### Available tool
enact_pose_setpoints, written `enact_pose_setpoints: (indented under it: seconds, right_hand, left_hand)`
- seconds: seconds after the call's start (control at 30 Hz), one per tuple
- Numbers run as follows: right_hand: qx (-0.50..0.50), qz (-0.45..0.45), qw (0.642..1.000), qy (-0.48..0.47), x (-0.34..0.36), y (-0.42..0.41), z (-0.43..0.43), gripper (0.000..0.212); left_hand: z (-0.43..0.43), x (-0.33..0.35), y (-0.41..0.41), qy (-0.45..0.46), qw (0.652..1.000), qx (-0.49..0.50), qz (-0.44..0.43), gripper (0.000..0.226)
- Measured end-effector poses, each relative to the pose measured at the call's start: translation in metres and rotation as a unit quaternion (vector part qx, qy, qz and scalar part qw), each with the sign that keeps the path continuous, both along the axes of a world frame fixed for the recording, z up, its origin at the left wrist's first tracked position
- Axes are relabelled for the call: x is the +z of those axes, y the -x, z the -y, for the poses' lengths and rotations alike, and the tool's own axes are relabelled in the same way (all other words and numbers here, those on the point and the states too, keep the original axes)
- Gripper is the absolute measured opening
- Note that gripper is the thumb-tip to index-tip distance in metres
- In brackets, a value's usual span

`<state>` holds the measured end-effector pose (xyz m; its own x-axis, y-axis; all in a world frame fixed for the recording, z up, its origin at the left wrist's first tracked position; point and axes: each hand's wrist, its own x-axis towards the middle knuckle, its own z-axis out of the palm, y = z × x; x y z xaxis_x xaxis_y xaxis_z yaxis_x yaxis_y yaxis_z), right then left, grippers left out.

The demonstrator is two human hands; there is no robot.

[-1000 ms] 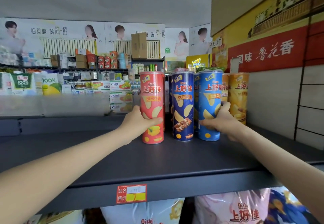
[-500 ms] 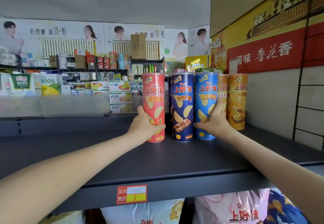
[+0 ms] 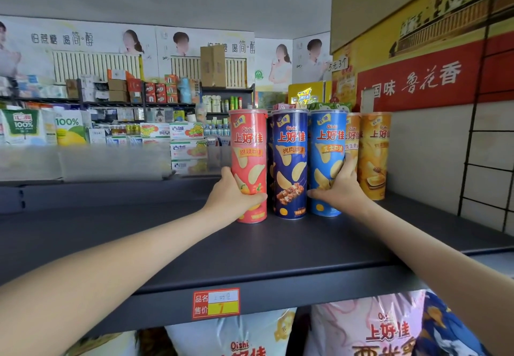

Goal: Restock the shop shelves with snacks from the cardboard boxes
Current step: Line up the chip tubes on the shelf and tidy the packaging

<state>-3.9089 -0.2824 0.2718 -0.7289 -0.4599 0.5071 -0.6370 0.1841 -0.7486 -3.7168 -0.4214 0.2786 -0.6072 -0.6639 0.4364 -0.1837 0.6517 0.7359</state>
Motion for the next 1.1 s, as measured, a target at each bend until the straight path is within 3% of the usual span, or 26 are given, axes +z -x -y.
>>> enact_pose_setpoints:
  seconds: [0.17, 0.27, 0.37, 0.5, 0.57, 0.63, 0.73, 0.8, 0.87, 1.0, 1.07, 1.1]
  right_hand:
    - [-0.046, -0.011, 0.999, -0.016, 0.0, -0.013, -0.009, 0.122]
    - [-0.086, -0.046, 0.995, -0.018, 0.001, -0.026, -0.02, 0.108]
    - [-0.092, -0.111, 0.99, 0.006, 0.003, -0.046, -0.032, 0.086]
    - [-0.032, -0.176, 0.983, 0.034, 0.006, -0.089, -0.04, 0.045]
    - [-0.001, -0.2, 0.977, 0.069, 0.0, -0.117, -0.038, 0.032]
    - [0.064, -0.192, 0.972, 0.118, -0.01, -0.156, -0.039, 0.025]
    - [0.192, -0.156, 0.949, 0.196, -0.032, -0.228, -0.05, 0.021]
    - [0.253, -0.128, 0.936, 0.211, -0.047, -0.268, -0.056, 0.018]
    - [0.338, -0.085, 0.921, 0.176, -0.08, -0.322, -0.052, 0.015]
    - [0.456, 0.008, 0.89, -0.001, -0.17, -0.424, -0.035, 0.012]
    - [0.491, 0.059, 0.864, -0.093, -0.213, -0.468, -0.026, 0.015]
    - [0.506, 0.074, 0.849, -0.134, -0.23, -0.49, -0.022, 0.015]
  left_hand:
    - [-0.004, 0.0, 0.005, -0.016, 1.0, 0.015, 0.011, 0.066]
    - [-0.013, 0.002, 0.002, -0.053, 0.998, 0.025, 0.017, 0.08]
    - [-0.032, 0.002, -0.01, -0.075, 0.996, 0.05, 0.018, 0.094]
    - [-0.072, -0.004, -0.044, -0.044, 0.993, 0.104, 0.03, 0.093]
    - [-0.096, -0.008, -0.072, -0.011, 0.993, 0.114, 0.026, 0.082]
    - [-0.121, -0.013, -0.107, -0.001, 0.991, 0.13, 0.002, 0.056]
    - [-0.155, -0.04, -0.167, 0.005, 0.982, 0.161, -0.1, 0.021]
    - [-0.172, -0.066, -0.196, -0.017, 0.974, 0.171, -0.149, 0.014]
    - [-0.182, -0.106, -0.24, -0.063, 0.961, 0.236, -0.128, 0.01]
    - [-0.184, -0.2, -0.337, -0.203, 0.903, 0.38, -0.002, 0.007]
    - [-0.181, -0.244, -0.389, -0.294, 0.863, 0.411, -0.013, 0.011]
    - [-0.182, -0.263, -0.414, -0.351, 0.839, 0.411, -0.063, 0.011]
